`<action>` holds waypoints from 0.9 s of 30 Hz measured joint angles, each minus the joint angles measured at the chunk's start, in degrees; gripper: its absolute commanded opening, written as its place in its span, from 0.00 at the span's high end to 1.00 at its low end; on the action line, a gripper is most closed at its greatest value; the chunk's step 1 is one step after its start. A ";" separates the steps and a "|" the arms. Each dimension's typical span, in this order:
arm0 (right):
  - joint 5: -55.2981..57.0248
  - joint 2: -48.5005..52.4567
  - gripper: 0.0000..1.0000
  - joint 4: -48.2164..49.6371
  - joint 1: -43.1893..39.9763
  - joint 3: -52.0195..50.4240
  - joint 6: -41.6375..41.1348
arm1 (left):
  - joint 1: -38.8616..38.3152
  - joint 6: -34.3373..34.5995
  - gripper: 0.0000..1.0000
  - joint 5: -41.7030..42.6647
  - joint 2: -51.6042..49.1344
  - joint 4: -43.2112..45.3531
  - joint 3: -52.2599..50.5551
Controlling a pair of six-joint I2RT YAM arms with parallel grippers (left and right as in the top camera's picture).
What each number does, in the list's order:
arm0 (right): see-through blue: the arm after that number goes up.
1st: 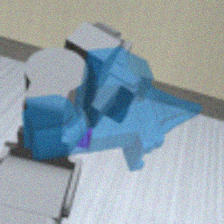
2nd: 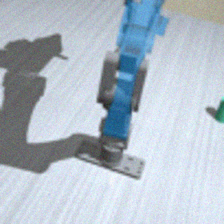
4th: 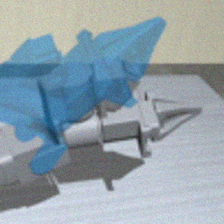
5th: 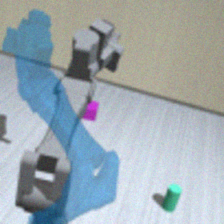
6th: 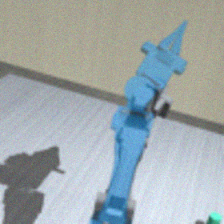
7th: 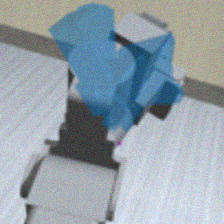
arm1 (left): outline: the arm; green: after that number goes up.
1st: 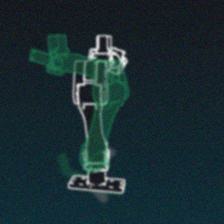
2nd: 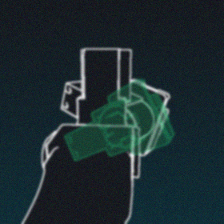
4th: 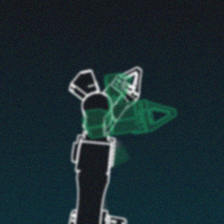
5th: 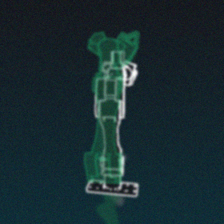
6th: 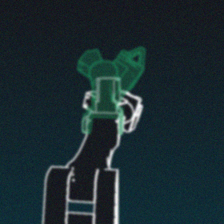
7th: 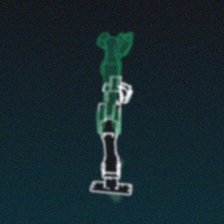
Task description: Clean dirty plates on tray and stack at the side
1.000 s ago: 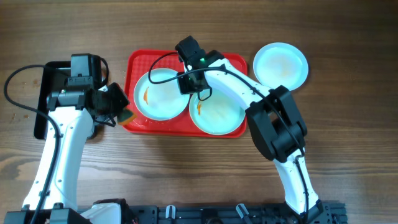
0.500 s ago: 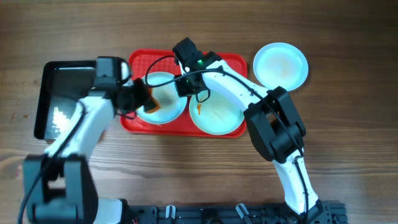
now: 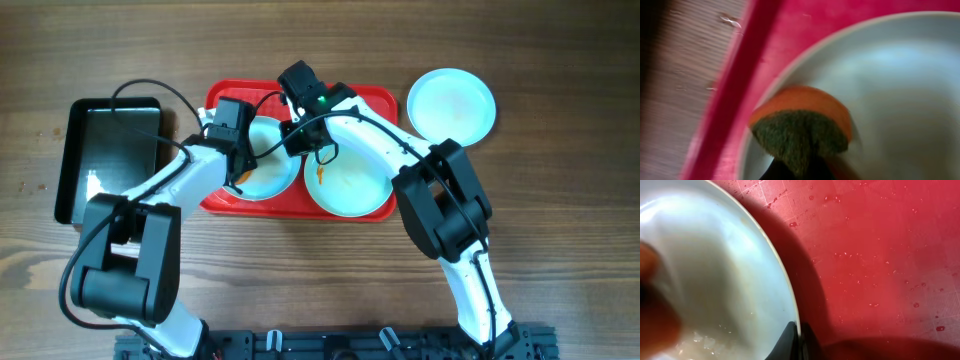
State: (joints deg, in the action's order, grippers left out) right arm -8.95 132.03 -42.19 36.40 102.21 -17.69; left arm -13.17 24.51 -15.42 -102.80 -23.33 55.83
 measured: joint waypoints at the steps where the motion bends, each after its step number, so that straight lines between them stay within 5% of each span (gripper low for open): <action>1: -0.07 0.00 0.96 0.04 0.00 0.00 0.00 | 0.00 -1.60 0.96 -5.27 -0.31 0.00 -0.33; 8: -1.09 0.00 0.96 -0.09 0.63 0.00 0.02 | -0.55 -5.35 0.96 -12.63 3.63 -0.37 -0.59; 13: -1.09 0.00 0.96 -0.04 0.52 0.00 0.02 | -0.31 -4.76 0.96 0.76 15.56 0.85 0.79; 18: -1.05 0.00 0.96 -0.15 0.26 0.00 0.04 | -0.24 -0.96 0.96 14.82 6.69 3.48 0.79; 27: -1.03 0.00 0.96 -0.17 0.26 0.00 0.02 | -0.33 0.07 0.96 16.44 -3.80 12.50 1.46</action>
State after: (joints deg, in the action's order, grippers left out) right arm -9.98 132.03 -42.37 36.67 102.21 -17.67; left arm -13.50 24.58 1.02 -106.61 -10.83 57.30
